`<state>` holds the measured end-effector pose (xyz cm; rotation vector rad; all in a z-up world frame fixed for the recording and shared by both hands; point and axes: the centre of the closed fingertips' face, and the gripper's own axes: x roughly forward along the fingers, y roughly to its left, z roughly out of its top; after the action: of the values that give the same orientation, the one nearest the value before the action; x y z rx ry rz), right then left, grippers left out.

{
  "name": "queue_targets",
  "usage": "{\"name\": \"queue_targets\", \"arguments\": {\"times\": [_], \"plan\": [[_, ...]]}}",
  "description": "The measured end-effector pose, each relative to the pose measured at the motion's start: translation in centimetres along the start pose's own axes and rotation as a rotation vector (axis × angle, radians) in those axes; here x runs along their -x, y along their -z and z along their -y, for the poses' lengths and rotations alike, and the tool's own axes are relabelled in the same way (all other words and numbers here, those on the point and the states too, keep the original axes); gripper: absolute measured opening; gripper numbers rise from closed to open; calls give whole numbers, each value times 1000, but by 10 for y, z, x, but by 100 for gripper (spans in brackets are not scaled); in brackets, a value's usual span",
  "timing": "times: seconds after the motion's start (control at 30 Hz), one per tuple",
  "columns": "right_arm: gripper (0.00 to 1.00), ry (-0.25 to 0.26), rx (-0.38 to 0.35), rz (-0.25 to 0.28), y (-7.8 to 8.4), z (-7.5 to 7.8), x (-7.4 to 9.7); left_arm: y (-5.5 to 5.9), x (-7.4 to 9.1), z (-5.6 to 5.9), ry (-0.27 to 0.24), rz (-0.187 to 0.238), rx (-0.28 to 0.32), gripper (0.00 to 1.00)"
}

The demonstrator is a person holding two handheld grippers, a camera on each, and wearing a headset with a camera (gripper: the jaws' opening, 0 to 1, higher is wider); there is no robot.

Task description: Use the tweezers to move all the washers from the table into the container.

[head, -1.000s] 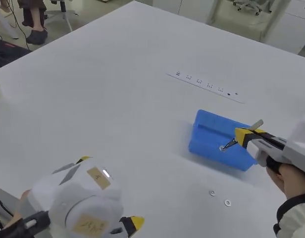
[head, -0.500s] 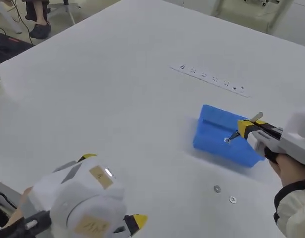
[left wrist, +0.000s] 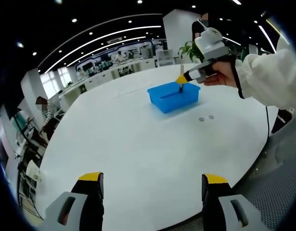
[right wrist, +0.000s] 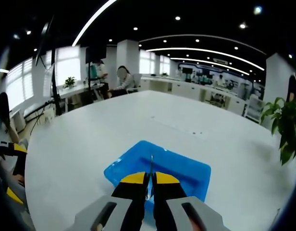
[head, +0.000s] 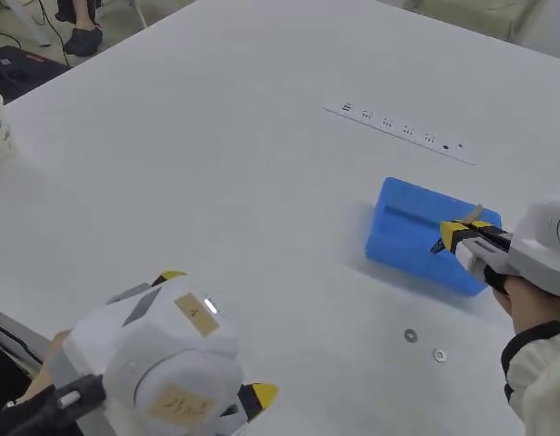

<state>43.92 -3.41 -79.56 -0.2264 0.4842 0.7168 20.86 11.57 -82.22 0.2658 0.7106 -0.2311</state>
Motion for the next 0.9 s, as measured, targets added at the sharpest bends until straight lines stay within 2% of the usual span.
{"name": "queue_targets", "arguments": {"times": [0.33,0.9], "plan": [[1,12,-1,-3,3,6,-9,2,-3,-1,-2,-11,0,85],[1,9,5,0,9,3,-14,8,-2,-1,4,-32,-9,84]]}}
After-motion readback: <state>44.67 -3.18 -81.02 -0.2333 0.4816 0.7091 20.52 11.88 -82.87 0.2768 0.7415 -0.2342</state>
